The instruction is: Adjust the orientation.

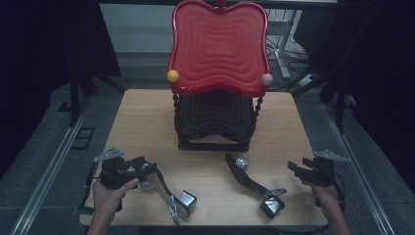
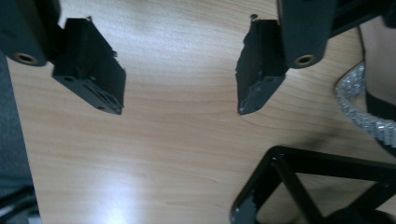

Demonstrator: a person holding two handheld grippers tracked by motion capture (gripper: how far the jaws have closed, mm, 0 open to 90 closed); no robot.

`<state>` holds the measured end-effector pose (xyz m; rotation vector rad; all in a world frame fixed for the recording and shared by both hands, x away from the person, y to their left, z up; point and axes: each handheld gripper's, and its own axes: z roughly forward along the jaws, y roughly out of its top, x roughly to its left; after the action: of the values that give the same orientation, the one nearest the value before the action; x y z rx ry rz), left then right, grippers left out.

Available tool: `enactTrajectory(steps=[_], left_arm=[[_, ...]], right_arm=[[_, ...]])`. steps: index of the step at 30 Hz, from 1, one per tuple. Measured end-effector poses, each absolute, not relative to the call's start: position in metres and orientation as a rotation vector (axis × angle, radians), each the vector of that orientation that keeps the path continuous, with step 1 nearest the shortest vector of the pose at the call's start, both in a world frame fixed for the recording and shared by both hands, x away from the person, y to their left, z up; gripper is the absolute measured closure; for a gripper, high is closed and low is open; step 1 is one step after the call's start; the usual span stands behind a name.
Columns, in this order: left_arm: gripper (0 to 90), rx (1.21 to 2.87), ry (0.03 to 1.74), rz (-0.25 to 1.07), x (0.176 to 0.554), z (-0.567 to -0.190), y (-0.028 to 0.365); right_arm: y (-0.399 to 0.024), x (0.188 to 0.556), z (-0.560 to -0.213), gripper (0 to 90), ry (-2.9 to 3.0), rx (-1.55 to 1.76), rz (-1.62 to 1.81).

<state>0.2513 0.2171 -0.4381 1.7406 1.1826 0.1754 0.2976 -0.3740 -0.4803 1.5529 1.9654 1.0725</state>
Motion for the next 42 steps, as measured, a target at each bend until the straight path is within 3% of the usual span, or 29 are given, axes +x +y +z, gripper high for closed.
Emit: enactTrajectory(steps=[8,16,18,27,33,42], left_arm=[[37.5,1.707,1.171,0.159,0.25,-0.437,0.216],[81.1,1.693,1.184,0.247,0.234,-0.427,0.23],[85.3,1.73,1.191,0.261,0.227,-0.427,0.233],[89.2,1.779,1.268,0.271,0.207,-0.448,0.238],[88.4,1.84,1.251,0.228,0.225,-0.463,0.21],[88.4,1.889,1.282,0.226,0.241,-0.469,0.2]], right_arm=[[-0.377,0.295,-0.477,38.2,1.97,1.527,1.116],[-0.386,0.289,-0.476,38.5,1.92,1.594,1.18],[-0.387,0.29,-0.477,38.5,1.922,1.606,1.161],[-0.381,0.293,-0.483,38.0,1.943,1.62,1.116],[-0.377,0.293,-0.484,37.8,1.967,1.612,1.123],[-0.382,0.293,-0.486,37.7,1.949,1.648,1.086]])
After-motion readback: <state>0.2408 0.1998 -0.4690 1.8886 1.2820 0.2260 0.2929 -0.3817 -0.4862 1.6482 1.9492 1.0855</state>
